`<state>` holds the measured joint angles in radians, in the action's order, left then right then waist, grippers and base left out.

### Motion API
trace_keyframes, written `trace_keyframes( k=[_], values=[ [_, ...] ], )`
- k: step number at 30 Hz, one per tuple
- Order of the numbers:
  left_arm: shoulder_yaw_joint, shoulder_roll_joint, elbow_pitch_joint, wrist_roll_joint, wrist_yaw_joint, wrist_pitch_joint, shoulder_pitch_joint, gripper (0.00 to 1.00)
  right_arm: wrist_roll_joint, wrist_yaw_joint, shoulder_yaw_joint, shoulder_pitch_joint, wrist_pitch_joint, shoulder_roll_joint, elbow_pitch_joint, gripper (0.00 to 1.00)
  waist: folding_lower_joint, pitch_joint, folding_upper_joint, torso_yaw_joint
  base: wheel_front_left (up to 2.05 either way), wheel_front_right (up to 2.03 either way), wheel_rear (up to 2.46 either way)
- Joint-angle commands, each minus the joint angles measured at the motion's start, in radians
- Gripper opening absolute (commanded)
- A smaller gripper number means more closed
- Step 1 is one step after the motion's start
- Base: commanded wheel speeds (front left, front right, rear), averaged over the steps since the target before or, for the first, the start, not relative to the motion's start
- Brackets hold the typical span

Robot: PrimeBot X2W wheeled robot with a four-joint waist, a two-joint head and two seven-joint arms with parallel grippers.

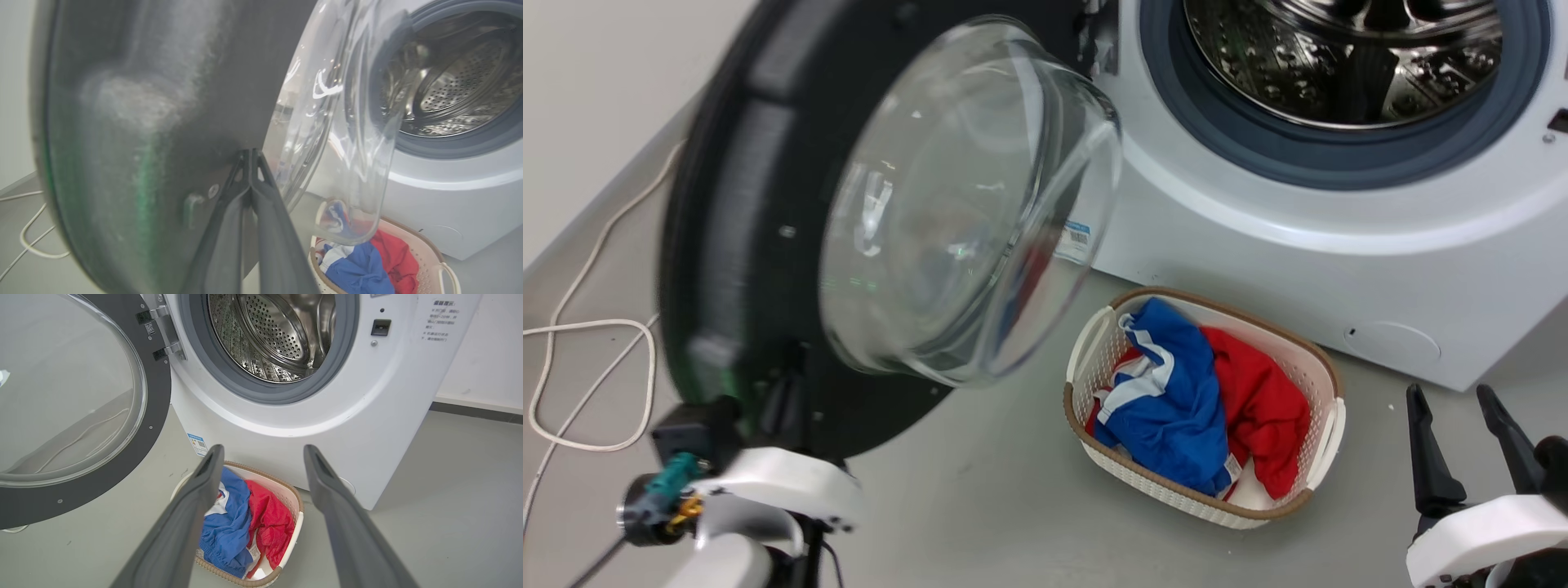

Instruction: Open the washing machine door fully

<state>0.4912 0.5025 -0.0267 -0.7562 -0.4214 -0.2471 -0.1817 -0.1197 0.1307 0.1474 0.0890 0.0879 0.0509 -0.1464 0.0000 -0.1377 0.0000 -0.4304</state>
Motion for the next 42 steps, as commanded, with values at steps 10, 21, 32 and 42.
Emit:
trace_keyframes(
  k=[10, 21, 32, 42],
  values=[
    [-0.207, 0.009, -0.135, -0.026, 0.054, -0.019, -0.044, 0.0, 0.017, 0.0, 0.006, -0.042, 0.017, 0.004, -0.026, 1.0, 0.0, -0.07, 0.0, 0.062, 0.0, 0.0, 0.0],
    [-0.341, -0.04, -0.173, 0.041, 0.101, -0.018, 0.008, 0.0, 0.009, 0.0, 0.006, -0.051, -0.003, 0.004, 0.001, 1.0, 0.0, -0.055, 0.0, 0.082, 0.0, 0.0, 0.0],
    [-0.319, -0.113, -0.048, 0.142, 0.081, -0.018, 0.18, 0.0, -0.016, 0.0, -0.022, -0.019, -0.054, 0.0, 0.059, 1.0, 0.0, 0.06, 0.0, 0.102, 0.0, 0.0, 0.0],
    [-0.193, -0.096, 0.098, 0.208, 0.083, 0.06, 0.266, 0.0, -0.042, 0.0, -0.04, 0.015, -0.074, 0.0, 0.085, 1.0, 0.0, 0.127, 0.0, 0.158, 0.0, 0.0, 0.0]
  ],
)
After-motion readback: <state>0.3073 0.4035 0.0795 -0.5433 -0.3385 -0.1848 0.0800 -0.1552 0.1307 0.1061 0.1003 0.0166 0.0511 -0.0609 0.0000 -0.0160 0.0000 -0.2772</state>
